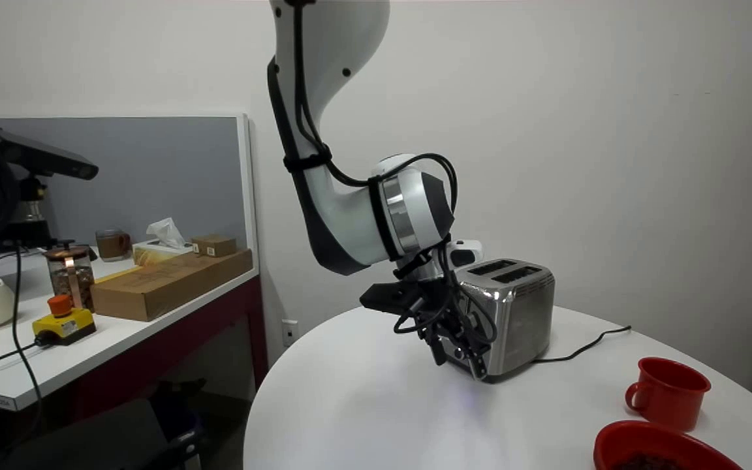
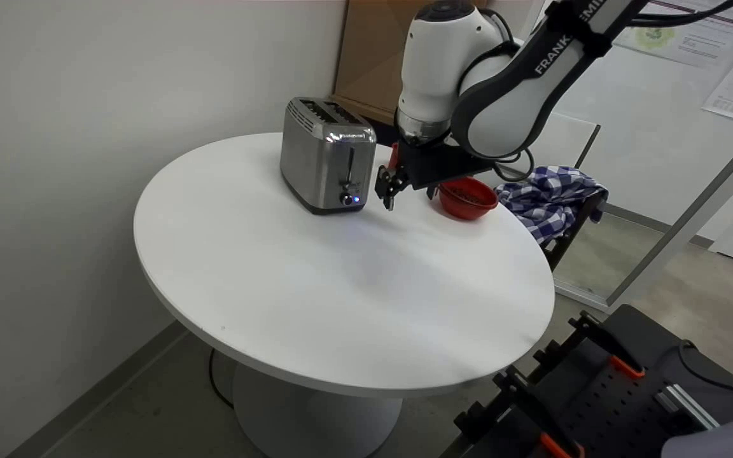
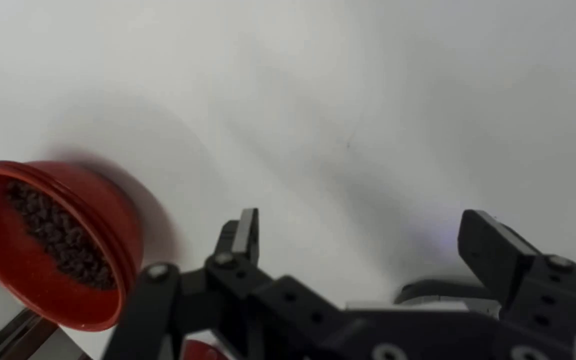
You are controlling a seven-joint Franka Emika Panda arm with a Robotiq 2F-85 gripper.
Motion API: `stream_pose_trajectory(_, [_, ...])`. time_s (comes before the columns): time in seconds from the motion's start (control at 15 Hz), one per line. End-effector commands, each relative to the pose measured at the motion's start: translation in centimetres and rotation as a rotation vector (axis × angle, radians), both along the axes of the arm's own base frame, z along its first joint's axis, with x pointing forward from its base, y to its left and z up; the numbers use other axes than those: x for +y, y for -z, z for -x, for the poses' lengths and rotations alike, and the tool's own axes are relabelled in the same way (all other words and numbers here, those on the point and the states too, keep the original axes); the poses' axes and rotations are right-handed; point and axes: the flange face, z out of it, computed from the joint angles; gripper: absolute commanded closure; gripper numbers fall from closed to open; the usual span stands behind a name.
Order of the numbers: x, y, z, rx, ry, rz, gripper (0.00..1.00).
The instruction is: Turn off the switch of the toaster
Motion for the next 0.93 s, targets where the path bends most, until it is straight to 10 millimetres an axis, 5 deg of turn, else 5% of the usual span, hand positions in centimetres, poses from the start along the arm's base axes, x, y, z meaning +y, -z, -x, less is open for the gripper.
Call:
stream_pose_trajectory(0.0, [-0.11,0.37,-0.17,0.008,0.01,-0.013,0.0])
stream_pose_trajectory(0.87, [0.43,0.08,0.31,0.011,-0.063,-0.018,0.0])
